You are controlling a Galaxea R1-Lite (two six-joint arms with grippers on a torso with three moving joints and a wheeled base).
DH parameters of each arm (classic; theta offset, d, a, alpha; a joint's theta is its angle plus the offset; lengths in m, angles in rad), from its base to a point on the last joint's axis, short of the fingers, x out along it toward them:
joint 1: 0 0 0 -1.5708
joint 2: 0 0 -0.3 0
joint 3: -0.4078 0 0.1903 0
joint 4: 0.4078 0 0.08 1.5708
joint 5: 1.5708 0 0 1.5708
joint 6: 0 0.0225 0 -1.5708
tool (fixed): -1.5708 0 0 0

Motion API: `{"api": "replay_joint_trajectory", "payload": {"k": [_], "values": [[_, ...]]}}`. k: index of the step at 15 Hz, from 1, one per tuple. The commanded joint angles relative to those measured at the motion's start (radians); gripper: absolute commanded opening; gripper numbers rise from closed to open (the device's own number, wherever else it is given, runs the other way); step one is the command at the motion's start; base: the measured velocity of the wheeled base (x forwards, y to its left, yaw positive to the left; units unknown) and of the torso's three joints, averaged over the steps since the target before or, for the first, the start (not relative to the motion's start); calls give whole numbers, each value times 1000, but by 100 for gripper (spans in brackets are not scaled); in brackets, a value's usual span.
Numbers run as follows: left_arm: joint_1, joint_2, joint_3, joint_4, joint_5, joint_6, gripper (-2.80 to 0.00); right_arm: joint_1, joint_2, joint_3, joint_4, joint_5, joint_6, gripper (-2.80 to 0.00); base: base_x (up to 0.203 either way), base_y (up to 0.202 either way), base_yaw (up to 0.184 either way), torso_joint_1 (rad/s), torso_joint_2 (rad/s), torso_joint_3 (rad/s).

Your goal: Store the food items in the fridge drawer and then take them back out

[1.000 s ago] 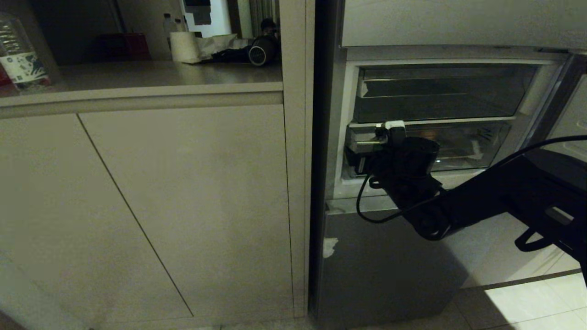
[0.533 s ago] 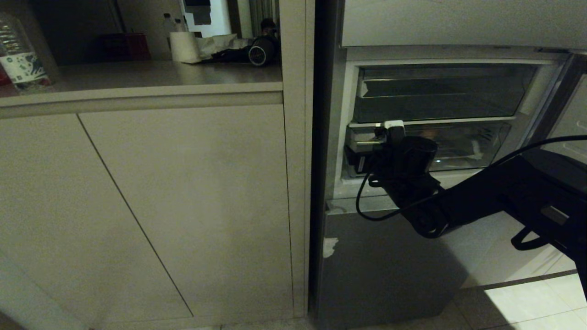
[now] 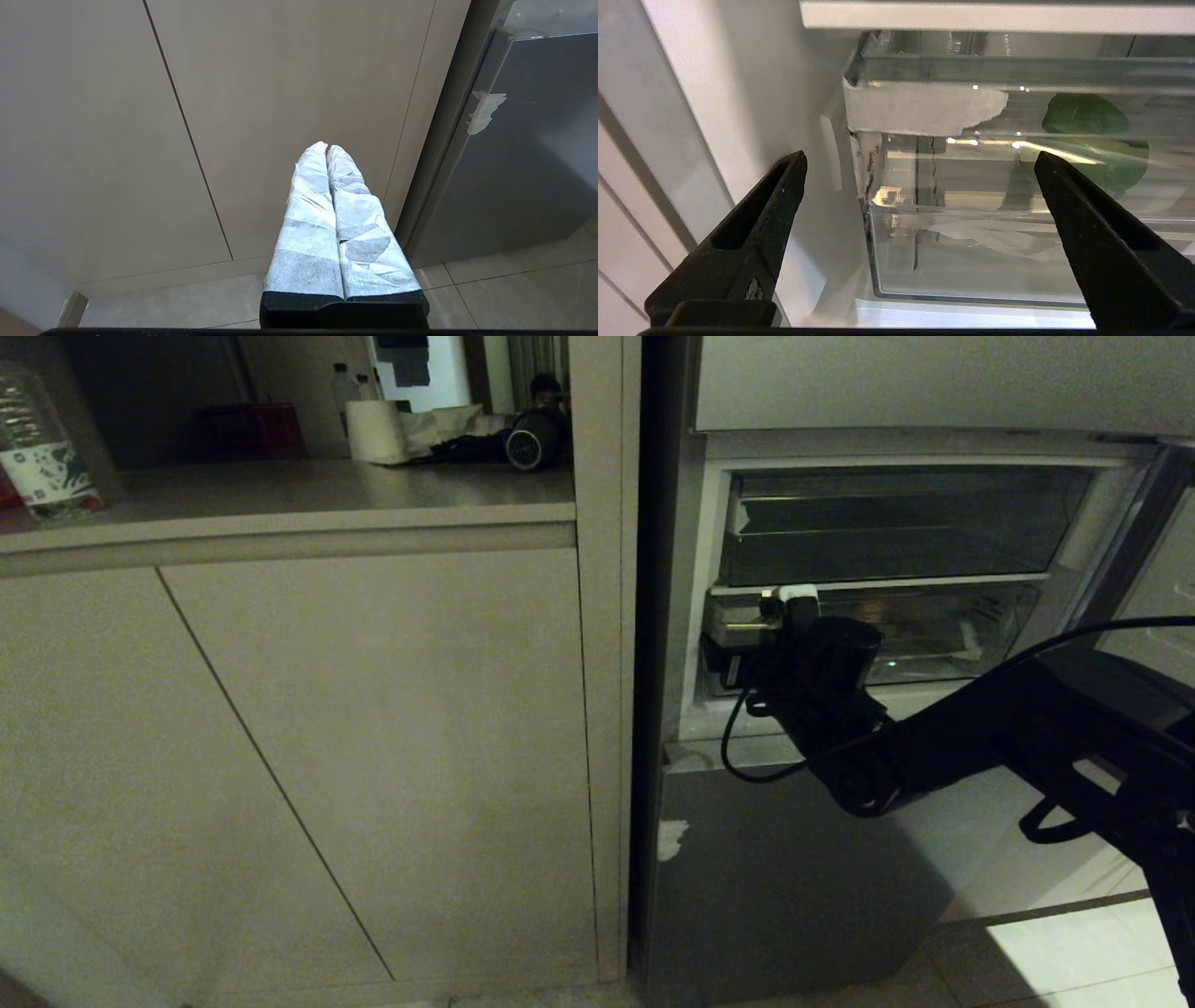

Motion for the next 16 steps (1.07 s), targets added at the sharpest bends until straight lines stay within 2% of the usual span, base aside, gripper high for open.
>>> {"api": "replay_joint_trajectory", "payload": {"k": [1, 13, 16], "values": [[0, 2, 0, 0, 0, 0, -280, 0, 8, -11, -7, 0, -1, 0, 0, 0, 0, 0, 0, 0], [0, 2, 0, 0, 0, 0, -280, -1, 23, -50, 5, 0, -2, 0, 0, 0, 0, 0, 0, 0], [0, 2, 0, 0, 0, 0, -280, -5, 41, -95, 30, 0, -1, 0, 0, 0, 0, 0, 0, 0]]}}
